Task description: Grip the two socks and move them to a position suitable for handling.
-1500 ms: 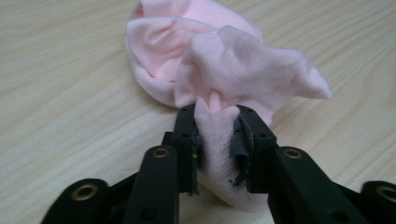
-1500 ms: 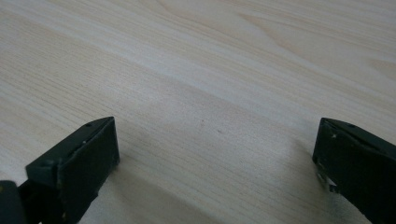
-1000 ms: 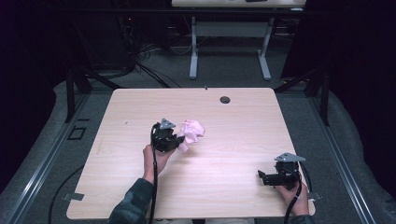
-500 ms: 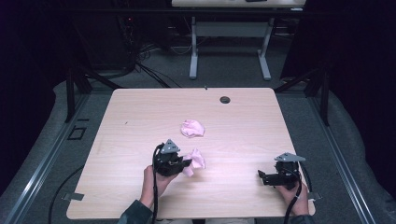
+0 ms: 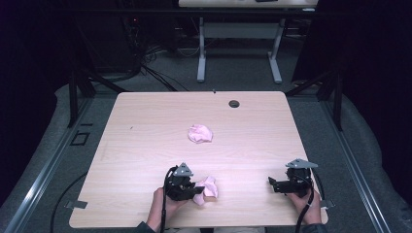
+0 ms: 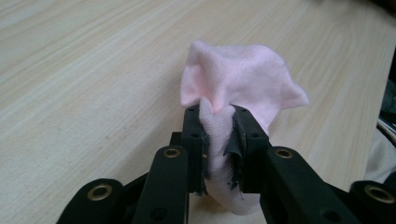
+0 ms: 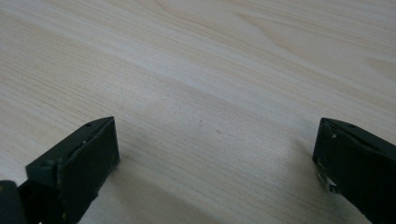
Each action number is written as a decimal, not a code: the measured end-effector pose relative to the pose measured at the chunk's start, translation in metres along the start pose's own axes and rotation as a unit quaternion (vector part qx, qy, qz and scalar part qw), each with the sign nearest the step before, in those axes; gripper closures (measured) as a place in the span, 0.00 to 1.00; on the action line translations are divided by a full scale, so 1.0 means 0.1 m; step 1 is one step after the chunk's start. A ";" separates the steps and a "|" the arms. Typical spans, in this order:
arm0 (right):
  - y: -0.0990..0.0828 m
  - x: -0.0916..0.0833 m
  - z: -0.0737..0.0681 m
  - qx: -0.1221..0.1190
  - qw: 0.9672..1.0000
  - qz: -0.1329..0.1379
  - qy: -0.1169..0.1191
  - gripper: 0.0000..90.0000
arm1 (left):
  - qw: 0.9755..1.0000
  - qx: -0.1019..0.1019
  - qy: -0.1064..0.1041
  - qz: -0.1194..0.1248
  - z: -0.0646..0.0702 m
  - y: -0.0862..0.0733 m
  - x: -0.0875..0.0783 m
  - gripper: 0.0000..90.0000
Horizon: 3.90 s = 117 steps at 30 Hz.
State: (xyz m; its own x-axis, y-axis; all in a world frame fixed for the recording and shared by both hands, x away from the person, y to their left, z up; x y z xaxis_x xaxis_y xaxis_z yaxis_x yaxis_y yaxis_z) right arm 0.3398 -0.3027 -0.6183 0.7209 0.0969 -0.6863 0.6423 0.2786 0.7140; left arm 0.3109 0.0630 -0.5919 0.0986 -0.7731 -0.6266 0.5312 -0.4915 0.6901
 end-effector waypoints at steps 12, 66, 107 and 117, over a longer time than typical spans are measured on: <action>0.00 0.00 0.00 0.000 1.000 0.000 0.000 0.00 | 0.999 0.015 0.018 0.029 -0.05 0.25 -0.34 0.21; 0.00 0.00 0.00 -0.001 1.000 0.000 0.001 0.00 | 0.983 -0.068 0.170 -0.011 -1.83 1.24 0.43 0.72; 0.00 0.00 0.00 0.001 1.000 -0.001 -0.001 0.00 | 0.994 -0.025 0.105 -0.031 -0.86 0.69 0.31 0.60; 0.00 -0.01 0.00 0.000 1.000 -0.008 -0.003 0.00 | 0.990 -0.009 0.139 0.014 -0.69 0.65 -0.12 0.17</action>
State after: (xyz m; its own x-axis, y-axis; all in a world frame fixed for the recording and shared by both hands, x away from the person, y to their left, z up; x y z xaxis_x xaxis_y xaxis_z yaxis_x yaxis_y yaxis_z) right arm 0.3388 -0.3030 -0.6173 0.7126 0.0860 -0.6963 0.6535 0.2798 0.7033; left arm 0.4026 0.0683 -0.5643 0.3390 -0.6449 -0.6850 0.5404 -0.4625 0.7029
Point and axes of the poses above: each handheld gripper's, and its own axes: x roughly forward along the jaws, y roughly out of its top, z roughly to its right, the point moved 4 cm from there along x, roughly forward along the jaws, and after that the axes turned 12 degrees about -y, right-handed, at the moved point
